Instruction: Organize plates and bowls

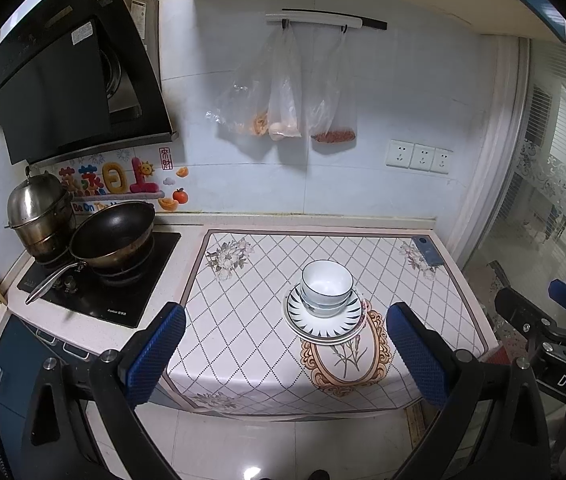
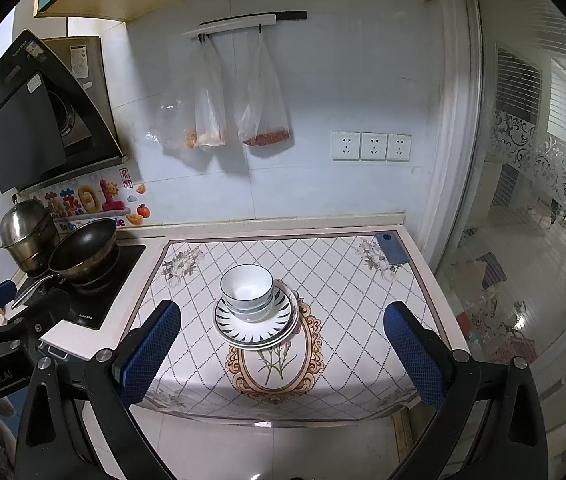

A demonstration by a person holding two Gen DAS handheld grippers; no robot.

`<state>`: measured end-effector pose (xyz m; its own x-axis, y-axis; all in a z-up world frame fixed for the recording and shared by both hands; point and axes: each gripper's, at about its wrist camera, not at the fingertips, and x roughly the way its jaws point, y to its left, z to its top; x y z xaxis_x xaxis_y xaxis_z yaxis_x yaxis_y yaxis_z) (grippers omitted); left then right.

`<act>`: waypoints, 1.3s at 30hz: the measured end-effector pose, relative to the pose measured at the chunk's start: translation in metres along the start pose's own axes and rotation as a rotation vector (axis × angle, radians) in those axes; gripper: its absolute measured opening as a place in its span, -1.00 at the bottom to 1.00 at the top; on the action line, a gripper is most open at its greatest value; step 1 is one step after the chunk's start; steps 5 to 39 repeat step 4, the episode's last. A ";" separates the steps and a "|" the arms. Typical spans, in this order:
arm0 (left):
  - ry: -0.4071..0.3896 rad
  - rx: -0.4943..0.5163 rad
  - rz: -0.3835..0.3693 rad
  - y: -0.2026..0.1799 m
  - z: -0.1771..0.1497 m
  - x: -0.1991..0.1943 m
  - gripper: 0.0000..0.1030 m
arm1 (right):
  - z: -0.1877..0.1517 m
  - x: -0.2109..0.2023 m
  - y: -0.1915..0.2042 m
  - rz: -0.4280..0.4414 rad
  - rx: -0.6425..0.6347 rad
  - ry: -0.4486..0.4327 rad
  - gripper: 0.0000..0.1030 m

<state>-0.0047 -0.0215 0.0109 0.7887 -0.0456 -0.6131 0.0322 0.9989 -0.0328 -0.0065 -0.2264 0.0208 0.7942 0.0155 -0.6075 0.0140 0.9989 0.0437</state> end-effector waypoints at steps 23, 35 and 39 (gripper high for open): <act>0.000 0.001 0.002 0.000 0.001 0.001 1.00 | -0.001 0.005 0.000 0.001 -0.002 0.008 1.00; 0.000 0.001 0.002 0.000 0.001 0.001 1.00 | -0.001 0.005 0.000 0.001 -0.002 0.008 1.00; 0.000 0.001 0.002 0.000 0.001 0.001 1.00 | -0.001 0.005 0.000 0.001 -0.002 0.008 1.00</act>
